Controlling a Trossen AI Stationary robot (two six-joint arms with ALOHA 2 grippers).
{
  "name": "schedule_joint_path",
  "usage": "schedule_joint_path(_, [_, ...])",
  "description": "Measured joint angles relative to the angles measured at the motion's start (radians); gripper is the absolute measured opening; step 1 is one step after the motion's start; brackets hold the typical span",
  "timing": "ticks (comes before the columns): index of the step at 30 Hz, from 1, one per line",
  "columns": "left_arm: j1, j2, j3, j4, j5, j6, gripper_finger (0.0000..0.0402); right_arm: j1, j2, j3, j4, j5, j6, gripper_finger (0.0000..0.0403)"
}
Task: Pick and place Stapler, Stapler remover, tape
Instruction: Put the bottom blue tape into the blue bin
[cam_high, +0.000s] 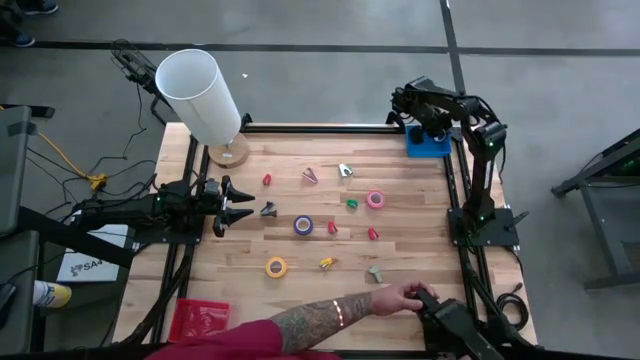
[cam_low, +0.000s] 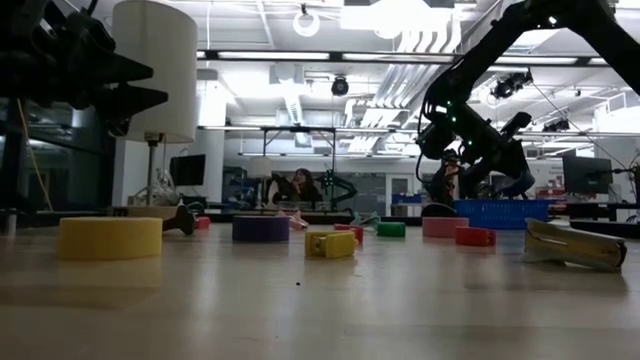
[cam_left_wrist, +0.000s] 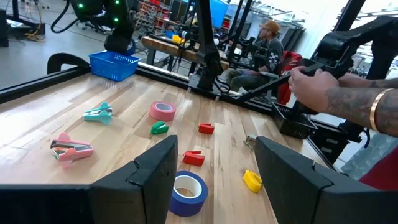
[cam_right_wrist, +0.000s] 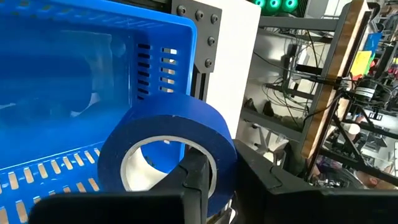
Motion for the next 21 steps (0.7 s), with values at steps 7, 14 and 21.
schedule_joint_path(7, [0.000,0.000,0.000,0.000,0.000,0.000,0.0213,0.000,0.000,0.000,-0.002,0.003,0.010,0.0072])
schedule_joint_path(14, [0.000,0.000,0.000,0.000,0.000,0.000,0.0213,0.000,0.000,0.000,-0.004,0.010,0.020,0.0124])
schedule_joint_path(21, [0.000,0.000,0.000,0.000,0.000,0.000,0.0213,0.000,0.000,0.000,-0.004,0.012,0.022,0.0161])
